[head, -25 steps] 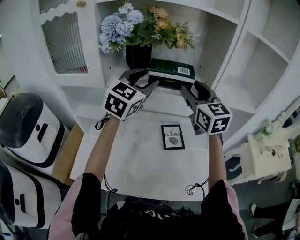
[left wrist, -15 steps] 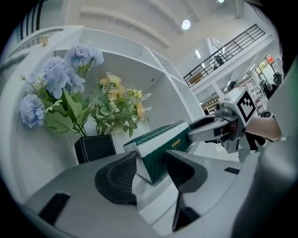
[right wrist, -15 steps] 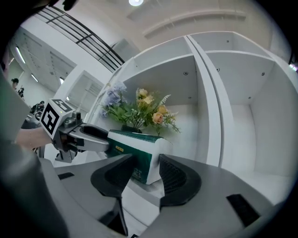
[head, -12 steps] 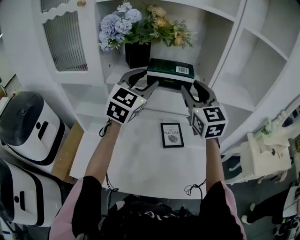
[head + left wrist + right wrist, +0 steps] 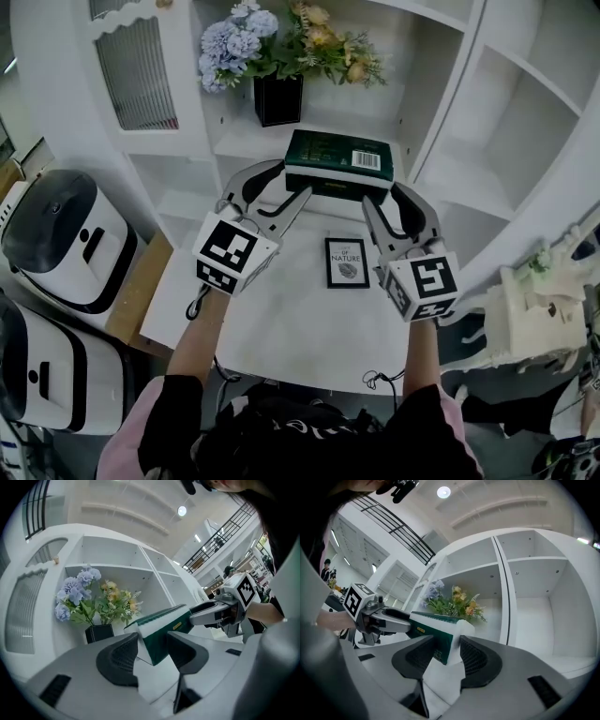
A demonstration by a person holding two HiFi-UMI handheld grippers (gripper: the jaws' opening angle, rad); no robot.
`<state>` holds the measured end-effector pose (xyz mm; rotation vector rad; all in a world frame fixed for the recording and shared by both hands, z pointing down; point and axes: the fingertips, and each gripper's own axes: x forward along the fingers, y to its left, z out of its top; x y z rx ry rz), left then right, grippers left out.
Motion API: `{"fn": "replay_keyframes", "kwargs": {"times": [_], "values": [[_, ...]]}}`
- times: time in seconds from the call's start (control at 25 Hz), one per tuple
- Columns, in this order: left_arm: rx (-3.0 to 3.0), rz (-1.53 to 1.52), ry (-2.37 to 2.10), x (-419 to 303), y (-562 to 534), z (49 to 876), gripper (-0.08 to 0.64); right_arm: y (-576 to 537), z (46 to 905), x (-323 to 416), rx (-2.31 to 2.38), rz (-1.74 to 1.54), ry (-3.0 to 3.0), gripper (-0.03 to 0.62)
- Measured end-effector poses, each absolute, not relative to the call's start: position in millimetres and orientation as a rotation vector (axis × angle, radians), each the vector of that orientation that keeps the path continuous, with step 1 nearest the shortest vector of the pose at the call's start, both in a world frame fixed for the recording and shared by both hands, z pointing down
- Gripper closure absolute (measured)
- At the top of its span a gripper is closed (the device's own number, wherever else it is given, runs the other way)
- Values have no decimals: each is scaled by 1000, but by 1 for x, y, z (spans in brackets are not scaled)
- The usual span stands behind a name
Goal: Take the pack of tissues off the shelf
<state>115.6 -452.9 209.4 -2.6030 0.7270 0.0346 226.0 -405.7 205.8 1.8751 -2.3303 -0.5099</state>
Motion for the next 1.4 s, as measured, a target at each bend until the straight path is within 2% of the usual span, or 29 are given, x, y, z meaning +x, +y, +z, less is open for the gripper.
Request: {"fn": "replay_keyframes", "kwargs": {"times": [0.88, 1.4], "values": [[-2662, -184, 1057, 99, -319, 338, 362, -302, 351, 214, 1566, -119, -2573, 399], [-2628, -280, 1189, 65, -269, 364, 362, -261, 386, 179, 1451, -32, -2608, 399]]}}
